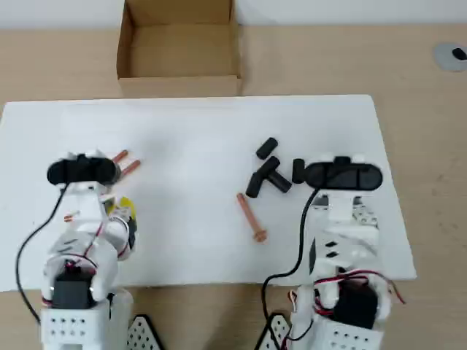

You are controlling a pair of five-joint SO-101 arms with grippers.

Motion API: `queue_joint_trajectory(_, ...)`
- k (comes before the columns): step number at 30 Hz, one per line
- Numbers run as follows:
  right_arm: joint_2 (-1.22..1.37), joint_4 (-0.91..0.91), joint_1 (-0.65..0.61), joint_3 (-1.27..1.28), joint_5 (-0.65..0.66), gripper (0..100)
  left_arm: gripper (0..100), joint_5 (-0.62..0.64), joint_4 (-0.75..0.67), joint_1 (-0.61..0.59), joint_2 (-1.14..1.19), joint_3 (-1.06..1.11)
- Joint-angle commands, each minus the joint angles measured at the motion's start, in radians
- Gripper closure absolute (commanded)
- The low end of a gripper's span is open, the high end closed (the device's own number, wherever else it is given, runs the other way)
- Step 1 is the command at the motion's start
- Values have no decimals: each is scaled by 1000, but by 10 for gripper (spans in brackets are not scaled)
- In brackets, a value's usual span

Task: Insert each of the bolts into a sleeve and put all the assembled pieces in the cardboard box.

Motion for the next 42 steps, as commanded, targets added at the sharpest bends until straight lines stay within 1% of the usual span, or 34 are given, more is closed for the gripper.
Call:
queue_joint_trajectory(1, 295, 52, 10, -280, -57, 988, 933, -29, -18, -58, 208, -244)
queue_joint_trajectory(5, 644, 198, 8, -641, -127, 988, 933, -34, 28, -140, 453, -512)
queue_joint_trajectory(7, 788, 278, 5, -808, -129, 988, 933, -35, 97, -163, 567, -647)
queue_joint_trajectory(9, 903, 344, 5, -947, -127, 988, 934, -52, 195, -169, 671, -779)
queue_joint_trajectory(11, 995, 404, 5, -1055, -112, 988, 963, -64, 299, -160, 757, -904)
queue_joint_trajectory(14, 1089, 474, 4, -1145, 0, 987, 995, -101, 433, -132, 857, -1057)
queue_joint_trajectory(17, 1129, 514, 4, -1184, 183, 987, 995, -135, 539, -98, 898, -1157)
queue_joint_trajectory(20, 1122, 512, 5, -1190, 399, 987, 995, -157, 600, -57, 892, -1211)
queue_joint_trajectory(21, 1121, 512, 4, -1190, 442, 987, 995, -161, 618, -41, 889, -1224)
queue_joint_trajectory(22, 1118, 509, -1, -1191, 451, 987, 995, -160, 621, -29, 889, -1227)
queue_joint_trajectory(27, 1119, 505, 1, -1187, 451, 987, 994, -147, 621, -23, 934, -1192)
queue_joint_trajectory(31, 1122, 506, -4, -1182, 448, 987, 995, -84, 621, -25, 1044, -1165)
queue_joint_trajectory(33, 1142, 506, 1, -1175, 425, 987, 995, -58, 621, -23, 1106, -1160)
queue_joint_trajectory(38, 1331, 528, 2, -1148, 396, 987, 993, -5, 618, -17, 1193, -1169)
queue_joint_trajectory(42, 1508, 565, -7, -1208, 373, 986, 976, 55, 580, -23, 1202, -1137)
